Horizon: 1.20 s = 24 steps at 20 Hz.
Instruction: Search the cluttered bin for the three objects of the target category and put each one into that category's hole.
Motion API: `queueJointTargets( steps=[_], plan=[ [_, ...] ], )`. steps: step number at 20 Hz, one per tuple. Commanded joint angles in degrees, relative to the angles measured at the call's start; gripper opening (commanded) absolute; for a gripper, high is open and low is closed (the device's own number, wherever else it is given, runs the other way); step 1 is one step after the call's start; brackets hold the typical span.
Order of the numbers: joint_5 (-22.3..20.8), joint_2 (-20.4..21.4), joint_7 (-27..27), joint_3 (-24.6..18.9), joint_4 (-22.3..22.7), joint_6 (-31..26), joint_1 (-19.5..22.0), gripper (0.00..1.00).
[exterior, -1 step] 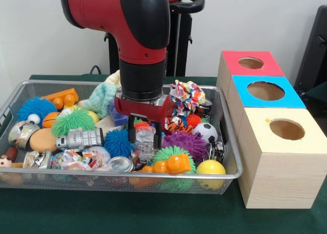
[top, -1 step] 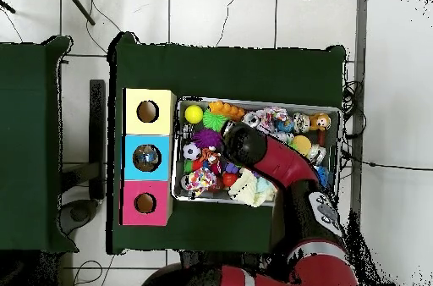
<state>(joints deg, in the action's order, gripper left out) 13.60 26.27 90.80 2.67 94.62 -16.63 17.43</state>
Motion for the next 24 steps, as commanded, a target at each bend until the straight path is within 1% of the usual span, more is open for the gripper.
queueJointTargets(
  steps=[1, 3, 7, 10, 12, 17, 21, 24],
  plan=[
    [-1.59, -1.01, 9.84, -6.31, 6.89, 5.42, 2.23, 1.00],
    [-1.79, -1.33, 9.54, -6.72, 7.65, 5.85, 2.62, 1.00],
    [-2.63, -1.48, 9.63, -7.59, 9.42, 8.52, 3.14, 1.00],
    [-3.08, -1.76, 9.57, -8.10, 9.90, 10.13, 3.53, 1.00],
    [-2.84, -1.99, 9.23, -8.48, 9.33, 10.03, 3.70, 1.00],
    [-0.79, -2.20, 10.38, -6.87, 6.78, 9.16, 1.22, 1.00],
    [0.28, -2.32, 11.06, -6.89, 5.30, 9.05, 0.59, 1.00],
    [0.87, -2.79, 10.94, -6.37, 3.35, 8.48, 0.10, 1.00]
  ],
)
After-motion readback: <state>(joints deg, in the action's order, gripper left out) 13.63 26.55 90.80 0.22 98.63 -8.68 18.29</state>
